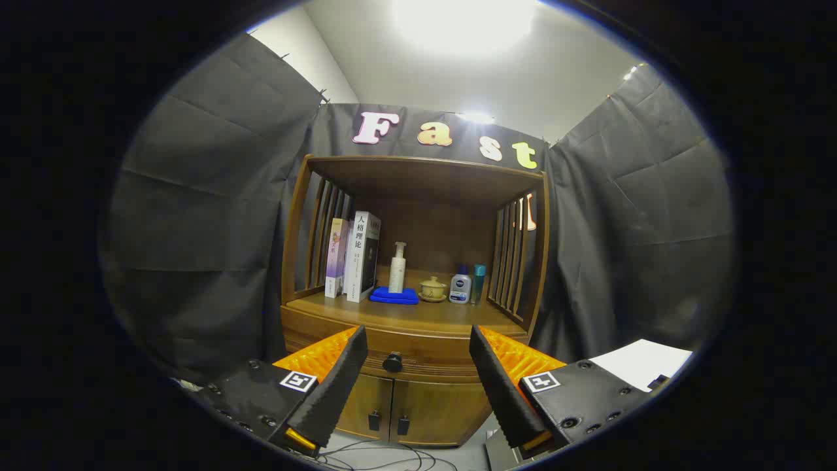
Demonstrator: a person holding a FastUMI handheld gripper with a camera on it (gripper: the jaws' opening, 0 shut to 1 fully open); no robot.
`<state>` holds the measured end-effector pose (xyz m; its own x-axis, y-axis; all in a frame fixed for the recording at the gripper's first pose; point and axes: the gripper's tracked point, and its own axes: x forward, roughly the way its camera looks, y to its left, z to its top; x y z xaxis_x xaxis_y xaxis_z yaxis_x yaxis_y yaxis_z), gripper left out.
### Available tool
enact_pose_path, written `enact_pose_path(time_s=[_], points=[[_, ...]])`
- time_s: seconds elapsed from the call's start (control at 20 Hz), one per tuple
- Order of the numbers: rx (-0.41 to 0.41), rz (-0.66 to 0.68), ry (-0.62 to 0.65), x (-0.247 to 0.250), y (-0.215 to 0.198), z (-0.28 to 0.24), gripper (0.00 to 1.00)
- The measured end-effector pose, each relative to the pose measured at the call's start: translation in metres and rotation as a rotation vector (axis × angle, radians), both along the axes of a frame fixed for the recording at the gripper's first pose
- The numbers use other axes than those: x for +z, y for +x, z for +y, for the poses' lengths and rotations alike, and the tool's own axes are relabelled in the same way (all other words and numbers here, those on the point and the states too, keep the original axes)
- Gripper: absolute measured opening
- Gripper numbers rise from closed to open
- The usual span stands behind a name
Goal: Pull open the drawer, take out the items inside it, and place them on the countertop above the cabinet.
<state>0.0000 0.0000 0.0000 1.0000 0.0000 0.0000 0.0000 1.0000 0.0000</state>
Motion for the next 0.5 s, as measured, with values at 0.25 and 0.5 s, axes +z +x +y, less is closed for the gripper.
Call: enact_pose_path(time_s=[0.25, 0.5], points=[[-0.002, -0.004, -0.004, -0.001, 0.005, -0.001, 0.98], [-0.008, 0.001, -0.02, -0.005, 0.011, 0.001, 0.98]])
